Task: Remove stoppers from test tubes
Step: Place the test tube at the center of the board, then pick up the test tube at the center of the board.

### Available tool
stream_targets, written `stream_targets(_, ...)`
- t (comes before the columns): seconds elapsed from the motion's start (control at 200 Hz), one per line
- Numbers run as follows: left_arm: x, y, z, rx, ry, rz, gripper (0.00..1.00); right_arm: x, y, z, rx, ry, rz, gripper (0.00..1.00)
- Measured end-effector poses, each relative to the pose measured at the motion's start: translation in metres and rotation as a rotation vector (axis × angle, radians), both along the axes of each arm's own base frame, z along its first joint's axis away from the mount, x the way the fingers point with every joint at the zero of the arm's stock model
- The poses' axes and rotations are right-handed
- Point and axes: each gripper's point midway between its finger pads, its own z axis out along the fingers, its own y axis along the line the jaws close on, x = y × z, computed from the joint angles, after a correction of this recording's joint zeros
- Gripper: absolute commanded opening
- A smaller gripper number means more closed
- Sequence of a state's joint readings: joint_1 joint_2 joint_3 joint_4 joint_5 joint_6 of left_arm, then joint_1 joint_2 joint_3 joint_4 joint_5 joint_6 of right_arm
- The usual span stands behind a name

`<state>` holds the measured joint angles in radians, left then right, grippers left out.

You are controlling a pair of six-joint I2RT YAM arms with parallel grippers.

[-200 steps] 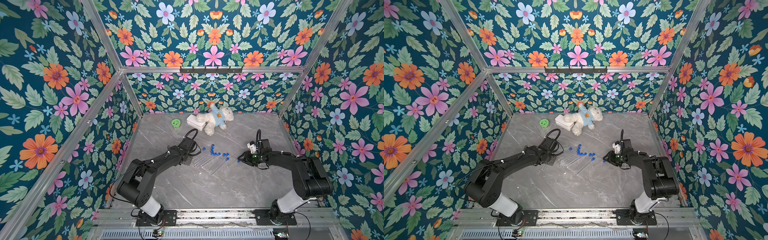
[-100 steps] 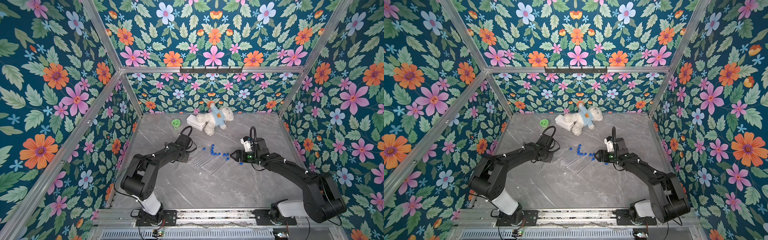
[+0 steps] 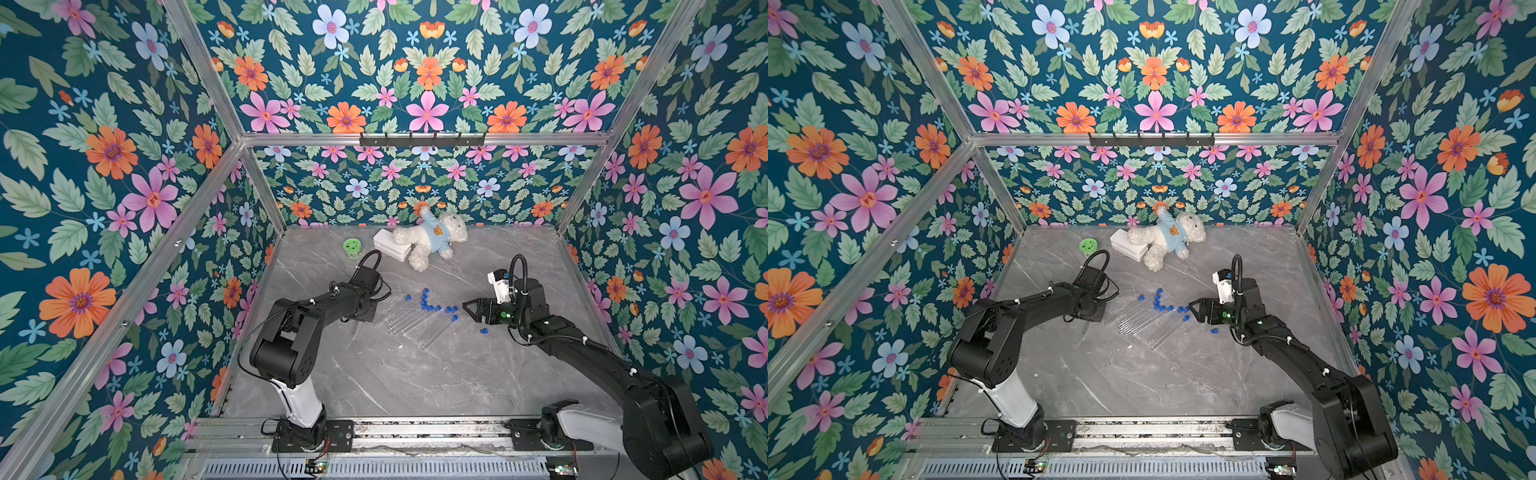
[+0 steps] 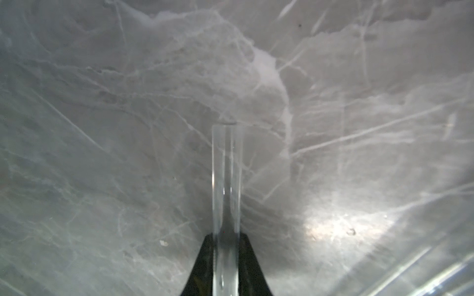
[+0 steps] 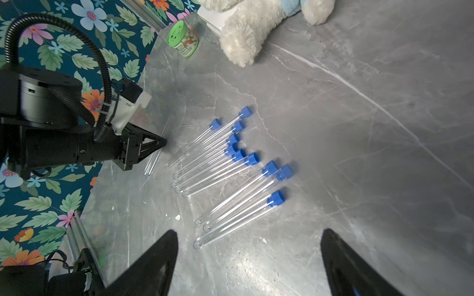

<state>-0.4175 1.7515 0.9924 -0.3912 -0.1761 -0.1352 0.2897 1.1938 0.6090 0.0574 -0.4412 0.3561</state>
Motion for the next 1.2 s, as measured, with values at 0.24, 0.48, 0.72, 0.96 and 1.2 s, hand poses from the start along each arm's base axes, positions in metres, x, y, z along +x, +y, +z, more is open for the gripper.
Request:
stream_targets(0.24,0.004,0.004,0.001,-0.007,-0.018,0.026,0.33,-0.001,0.0,0.012,0.013,-0.042,0.0,0.88)
stream_targets(0.48,0.001,0.0,0.004,-0.033,-0.011,0.018,0.41,-0.002,-0.002,0.021,0.017,-0.07,-0.006,0.88)
stream_targets(0.72,0.002,-0.005,0.034,-0.065,-0.05,0.005,0.54,0.002,-0.002,0.02,0.004,-0.043,-0.013,0.89)
stream_targets(0.96,0.0,-0.04,0.074,-0.098,-0.117,-0.104,0.6,0.006,0.009,0.03,0.035,-0.025,0.037,0.89)
stream_targets(1.2,0.0,-0.096,0.071,-0.116,-0.101,-0.25,0.59,0.009,0.024,0.028,0.086,0.011,0.103,0.9)
